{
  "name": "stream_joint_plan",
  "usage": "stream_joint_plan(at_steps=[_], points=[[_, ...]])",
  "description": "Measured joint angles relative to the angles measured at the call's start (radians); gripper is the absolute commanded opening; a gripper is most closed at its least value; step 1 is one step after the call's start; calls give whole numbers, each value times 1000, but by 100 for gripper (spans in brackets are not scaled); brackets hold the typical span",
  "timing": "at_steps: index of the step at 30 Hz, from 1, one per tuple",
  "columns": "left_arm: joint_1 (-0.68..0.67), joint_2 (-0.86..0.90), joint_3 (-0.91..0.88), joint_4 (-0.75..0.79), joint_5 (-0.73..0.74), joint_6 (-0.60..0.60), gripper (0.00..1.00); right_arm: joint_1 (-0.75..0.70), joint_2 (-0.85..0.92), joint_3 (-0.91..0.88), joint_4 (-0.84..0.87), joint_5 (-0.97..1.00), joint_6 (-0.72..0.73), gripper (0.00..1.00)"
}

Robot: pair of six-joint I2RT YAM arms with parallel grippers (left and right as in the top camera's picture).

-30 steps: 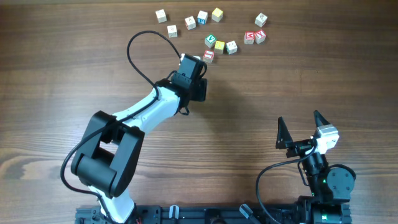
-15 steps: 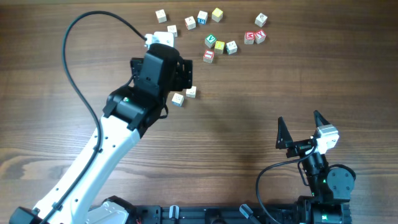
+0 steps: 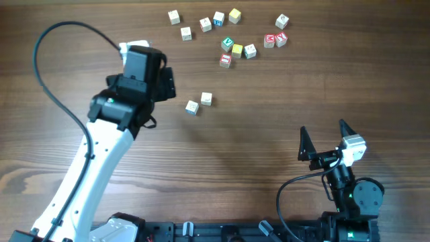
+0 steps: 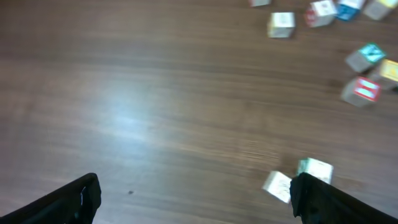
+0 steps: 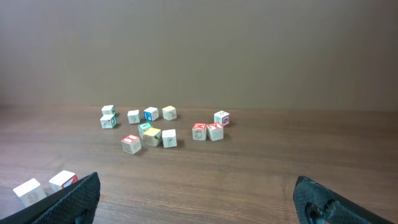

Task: Form a circle
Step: 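Park the left arm and reach the right gripper to the cluster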

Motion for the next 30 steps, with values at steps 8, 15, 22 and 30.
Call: stream_joint_plan(at_steps=[8, 15, 22, 30], points=[[9, 0, 0, -183, 22, -22, 100, 14, 0, 0, 2, 0, 267, 100], [9, 0, 0, -276, 37, -26, 100, 90, 0, 0, 0, 0, 818, 100], [9, 0, 0, -276, 37, -26, 100, 90, 0, 0, 0, -12, 1087, 100], [9, 0, 0, -276, 37, -26, 100, 90, 0, 0, 18, -84, 939, 99]])
